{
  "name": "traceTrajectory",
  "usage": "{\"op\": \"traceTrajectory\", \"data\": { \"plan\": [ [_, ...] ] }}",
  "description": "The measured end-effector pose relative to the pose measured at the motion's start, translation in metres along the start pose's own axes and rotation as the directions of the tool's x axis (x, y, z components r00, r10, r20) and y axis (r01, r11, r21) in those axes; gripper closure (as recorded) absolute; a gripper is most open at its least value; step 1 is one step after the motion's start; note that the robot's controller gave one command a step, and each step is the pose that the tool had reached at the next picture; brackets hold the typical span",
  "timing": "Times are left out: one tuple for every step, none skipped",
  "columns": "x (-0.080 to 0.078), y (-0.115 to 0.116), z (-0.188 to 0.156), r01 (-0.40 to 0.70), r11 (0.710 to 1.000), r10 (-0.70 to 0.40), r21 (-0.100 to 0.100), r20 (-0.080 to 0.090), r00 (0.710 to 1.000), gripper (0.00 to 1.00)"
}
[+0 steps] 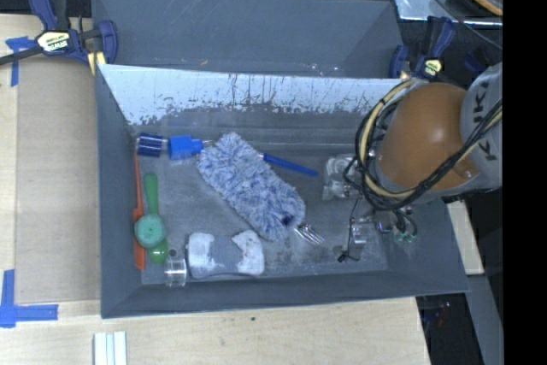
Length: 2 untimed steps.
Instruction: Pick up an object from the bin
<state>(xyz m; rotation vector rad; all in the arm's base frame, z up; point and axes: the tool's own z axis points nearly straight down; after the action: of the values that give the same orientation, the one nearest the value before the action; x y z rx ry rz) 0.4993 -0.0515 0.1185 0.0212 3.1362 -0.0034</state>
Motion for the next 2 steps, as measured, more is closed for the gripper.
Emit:
{"op": "traceTrajectory", "data": {
  "plan": [
    [0.002,0.053,0.019,-0.315,0.949,0.315,-0.002,-0.010,0.949,0.00],
    [0.000,0.065,0.048,-0.143,0.990,0.143,0.001,0.001,0.990,0.00]
  ]
}}
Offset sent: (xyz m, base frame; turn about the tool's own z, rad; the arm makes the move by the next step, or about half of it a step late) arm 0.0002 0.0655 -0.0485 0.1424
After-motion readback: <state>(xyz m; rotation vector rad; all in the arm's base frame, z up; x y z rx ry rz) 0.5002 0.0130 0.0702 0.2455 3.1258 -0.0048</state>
